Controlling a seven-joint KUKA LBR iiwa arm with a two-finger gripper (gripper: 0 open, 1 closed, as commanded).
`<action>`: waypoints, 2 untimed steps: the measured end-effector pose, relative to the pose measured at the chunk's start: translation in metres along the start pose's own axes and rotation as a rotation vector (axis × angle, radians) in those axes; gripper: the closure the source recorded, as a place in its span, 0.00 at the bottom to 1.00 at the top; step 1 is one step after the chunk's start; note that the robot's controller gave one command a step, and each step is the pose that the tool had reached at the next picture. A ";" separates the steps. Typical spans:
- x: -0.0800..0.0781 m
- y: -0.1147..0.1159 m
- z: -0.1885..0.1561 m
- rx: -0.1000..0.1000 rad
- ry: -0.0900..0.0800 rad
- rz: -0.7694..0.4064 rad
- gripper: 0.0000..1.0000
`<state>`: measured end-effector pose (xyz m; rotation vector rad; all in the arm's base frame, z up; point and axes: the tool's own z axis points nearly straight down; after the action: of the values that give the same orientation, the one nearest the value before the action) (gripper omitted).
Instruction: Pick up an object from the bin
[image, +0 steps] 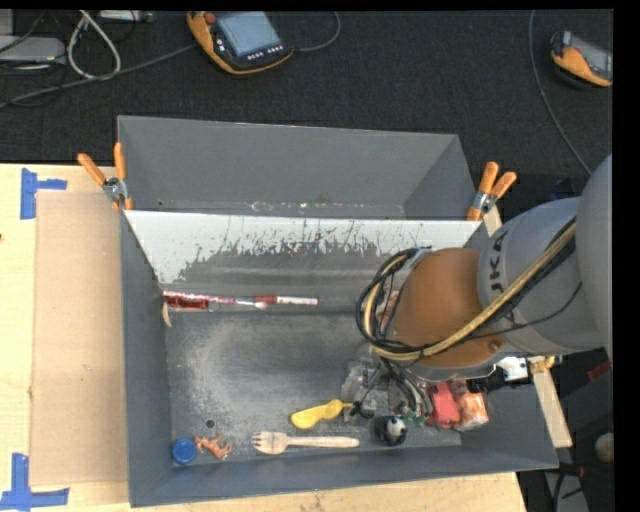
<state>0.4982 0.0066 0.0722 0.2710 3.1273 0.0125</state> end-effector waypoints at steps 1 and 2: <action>0.000 0.000 0.000 0.000 0.000 0.000 1.00; 0.000 0.000 0.000 0.000 0.000 0.001 1.00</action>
Offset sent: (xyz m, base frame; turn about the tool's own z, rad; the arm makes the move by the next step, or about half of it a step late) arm 0.0000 0.0000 0.0000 0.0000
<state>0.4982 0.0066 0.0722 0.2719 3.1272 0.0127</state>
